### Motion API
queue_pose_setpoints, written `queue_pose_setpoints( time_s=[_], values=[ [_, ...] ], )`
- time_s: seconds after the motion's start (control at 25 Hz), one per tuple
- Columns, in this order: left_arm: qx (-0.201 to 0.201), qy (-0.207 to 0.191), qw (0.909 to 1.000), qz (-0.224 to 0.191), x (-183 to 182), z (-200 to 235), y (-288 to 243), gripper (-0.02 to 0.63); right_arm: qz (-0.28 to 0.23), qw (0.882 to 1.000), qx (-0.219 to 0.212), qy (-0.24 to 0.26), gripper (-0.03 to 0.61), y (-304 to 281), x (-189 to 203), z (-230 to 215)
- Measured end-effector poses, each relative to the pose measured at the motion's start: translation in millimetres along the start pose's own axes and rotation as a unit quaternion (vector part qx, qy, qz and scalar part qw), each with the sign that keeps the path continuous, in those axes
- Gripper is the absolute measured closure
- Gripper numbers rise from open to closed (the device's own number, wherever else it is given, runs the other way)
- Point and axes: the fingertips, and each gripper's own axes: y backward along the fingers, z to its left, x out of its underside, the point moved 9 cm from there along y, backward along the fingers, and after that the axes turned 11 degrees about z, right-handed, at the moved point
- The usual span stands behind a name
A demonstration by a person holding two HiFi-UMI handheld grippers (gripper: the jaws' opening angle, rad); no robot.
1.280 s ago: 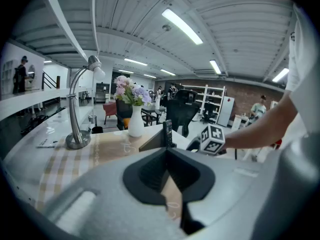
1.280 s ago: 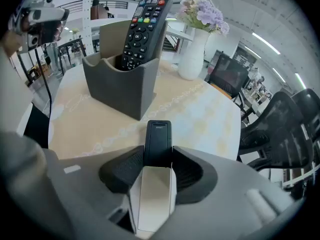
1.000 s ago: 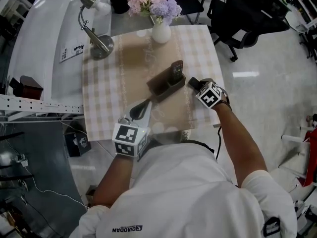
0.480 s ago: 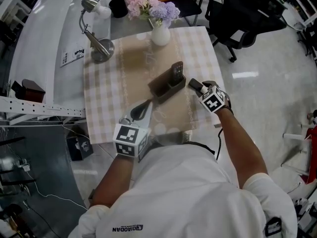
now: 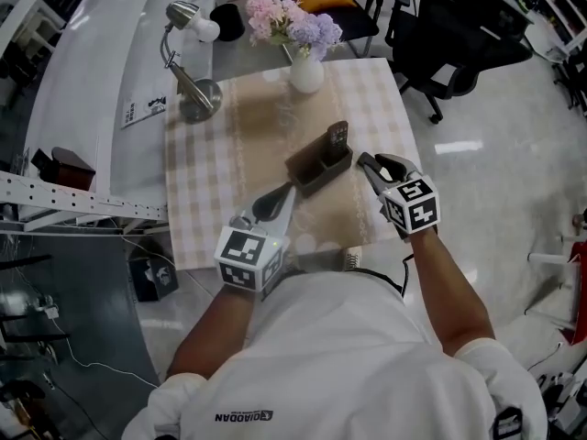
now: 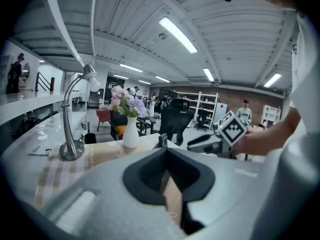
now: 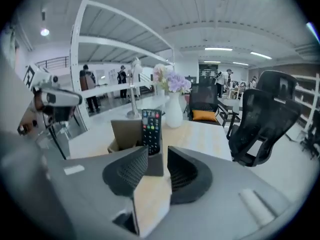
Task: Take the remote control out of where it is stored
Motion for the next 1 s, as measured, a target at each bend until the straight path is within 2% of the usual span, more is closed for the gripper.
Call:
queue_pose_setpoints(
  time_s=[0.24,0.44,0.64,1.0],
  values=[
    [0.005,-0.010,0.9998,-0.013,-9.0,-1.3,3.3,0.611,-0.098,0.990,-0.068,-0.076,0.524,34.5,-22.7,34.0],
    [0.003,-0.008,0.9999,-0.013,-8.7,0.9,5.2,0.611,-0.139,0.977,-0.107,-0.119,0.572,46.3,-25.4,49.3],
    [0.005,0.000,0.9999,-0.016,-6.8,2.7,7.1,0.611,-0.146,0.979,-0.103,-0.102,0.574,50.9,-24.4,50.3],
    [-0.001,-0.008,0.9999,-0.010,-6.5,0.9,1.9,0.611,-0.146,0.980,-0.102,-0.092,0.574,48.9,-21.5,58.7]
  ],
)
